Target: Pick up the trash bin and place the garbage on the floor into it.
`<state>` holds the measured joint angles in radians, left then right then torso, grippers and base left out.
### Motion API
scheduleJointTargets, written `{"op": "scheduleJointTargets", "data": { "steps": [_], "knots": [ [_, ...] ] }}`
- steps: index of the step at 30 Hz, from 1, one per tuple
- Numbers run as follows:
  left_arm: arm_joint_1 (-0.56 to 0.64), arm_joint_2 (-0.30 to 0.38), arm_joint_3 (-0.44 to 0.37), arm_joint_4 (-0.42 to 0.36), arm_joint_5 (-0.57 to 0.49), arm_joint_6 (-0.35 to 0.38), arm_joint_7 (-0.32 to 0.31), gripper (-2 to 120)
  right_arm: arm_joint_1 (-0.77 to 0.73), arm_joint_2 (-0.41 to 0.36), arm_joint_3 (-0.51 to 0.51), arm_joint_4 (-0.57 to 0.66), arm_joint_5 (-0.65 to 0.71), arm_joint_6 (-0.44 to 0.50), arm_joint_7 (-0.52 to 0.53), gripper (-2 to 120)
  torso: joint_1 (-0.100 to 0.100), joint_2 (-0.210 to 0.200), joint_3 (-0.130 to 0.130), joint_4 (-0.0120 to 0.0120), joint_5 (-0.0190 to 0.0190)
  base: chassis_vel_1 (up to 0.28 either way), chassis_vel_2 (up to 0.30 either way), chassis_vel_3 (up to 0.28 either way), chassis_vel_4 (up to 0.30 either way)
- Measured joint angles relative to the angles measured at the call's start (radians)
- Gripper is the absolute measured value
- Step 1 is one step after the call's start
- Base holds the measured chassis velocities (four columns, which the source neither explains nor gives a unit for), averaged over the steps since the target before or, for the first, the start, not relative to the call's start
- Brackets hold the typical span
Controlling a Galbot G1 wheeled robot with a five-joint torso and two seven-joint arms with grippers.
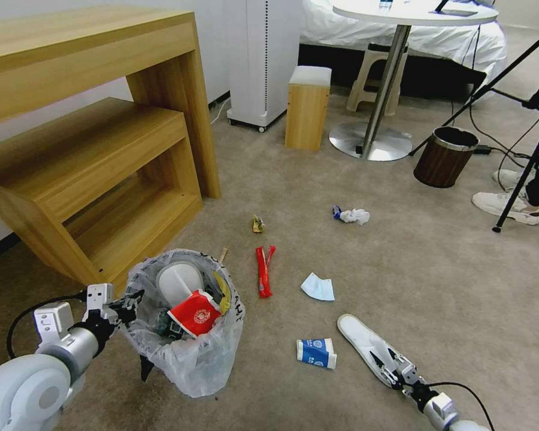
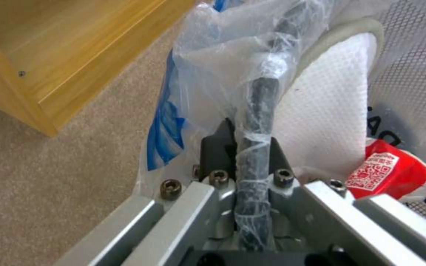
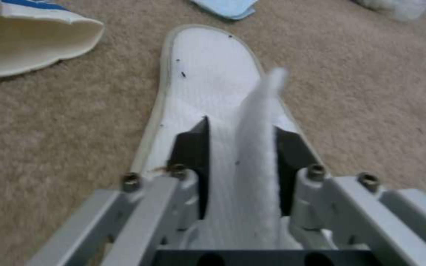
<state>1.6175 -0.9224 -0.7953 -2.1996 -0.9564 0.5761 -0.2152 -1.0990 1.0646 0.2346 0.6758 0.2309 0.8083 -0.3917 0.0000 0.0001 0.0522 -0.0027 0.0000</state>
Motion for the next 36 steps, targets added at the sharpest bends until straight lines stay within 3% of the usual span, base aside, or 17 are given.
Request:
{"op": "scheduleJointTargets", "data": {
  "steps": [3, 6, 15, 20, 26, 27, 29, 31, 36],
  "knots": [
    [0.000, 0.000, 0.001, -0.001, 0.000, 0.000, 0.000, 1, 0.001, 0.008, 0.000, -0.001, -0.005, 0.000, 0.000, 8, 0.000, 0.000, 0.000, 0.0000, 0.0000, 0.000, 0.000, 0.000, 0.000],
    [0.000, 0.000, 0.001, -0.001, 0.000, 0.000, 0.000, 1, -0.001, 0.010, 0.001, 0.000, -0.005, 0.000, 0.000, 1, 0.000, 0.000, 0.000, 0.0001, 0.0001, 0.000, 0.000, 0.000, 0.000],
    [-0.002, 0.000, 0.001, 0.006, 0.002, -0.001, -0.001, 1, -0.029, -0.019, 0.006, 0.062, 0.076, 0.000, -0.063, 0, 0.000, 0.000, 0.000, 0.0000, 0.0001, 0.000, 0.000, 0.000, 0.000],
    [-0.003, -0.006, 0.004, 0.017, 0.008, -0.002, -0.001, 1, -0.103, -0.072, 0.015, 0.260, 0.249, 0.000, -0.166, 0, 0.000, 0.000, 0.000, 0.0001, 0.0000, 0.000, 0.000, 0.000, 0.000],
    [-0.003, -0.008, 0.004, 0.018, 0.010, -0.002, -0.003, 1, -0.152, -0.116, 0.006, 0.431, 0.337, -0.011, -0.211, 0, 0.000, 0.000, 0.000, -0.0004, 0.0000, 0.000, 0.000, 0.000, 0.000],
    [-0.002, -0.012, 0.004, 0.019, 0.014, -0.002, -0.004, 1, -0.167, -0.146, -0.005, 0.544, 0.378, -0.024, -0.238, 0, 0.000, 0.000, 0.000, -0.0002, -0.0001, 0.000, 0.000, 0.000, 0.000],
    [-0.001, -0.014, 0.005, 0.019, 0.016, -0.002, -0.004, 1, -0.168, -0.153, -0.008, 0.577, 0.385, -0.024, -0.243, 0, 0.000, 0.000, 0.000, 0.0003, -0.0001, 0.000, 0.000, 0.000, 0.000],
    [0.005, -0.019, 0.005, 0.018, 0.021, -0.002, -0.005, 1, -0.168, -0.198, -0.035, 0.725, 0.399, -0.042, -0.255, 0, 0.000, 0.000, 0.000, 0.0003, -0.0002, 0.000, 0.000, 0.000, 0.000],
    [0.009, -0.021, 0.003, 0.005, 0.020, -0.001, -0.015, 1, -0.122, -0.283, -0.110, 0.872, 0.433, -0.073, -0.255, 0, 0.000, 0.000, 0.000, -0.0003, 0.0001, 0.000, 0.000, 0.000, 0.000]
  ]
}}
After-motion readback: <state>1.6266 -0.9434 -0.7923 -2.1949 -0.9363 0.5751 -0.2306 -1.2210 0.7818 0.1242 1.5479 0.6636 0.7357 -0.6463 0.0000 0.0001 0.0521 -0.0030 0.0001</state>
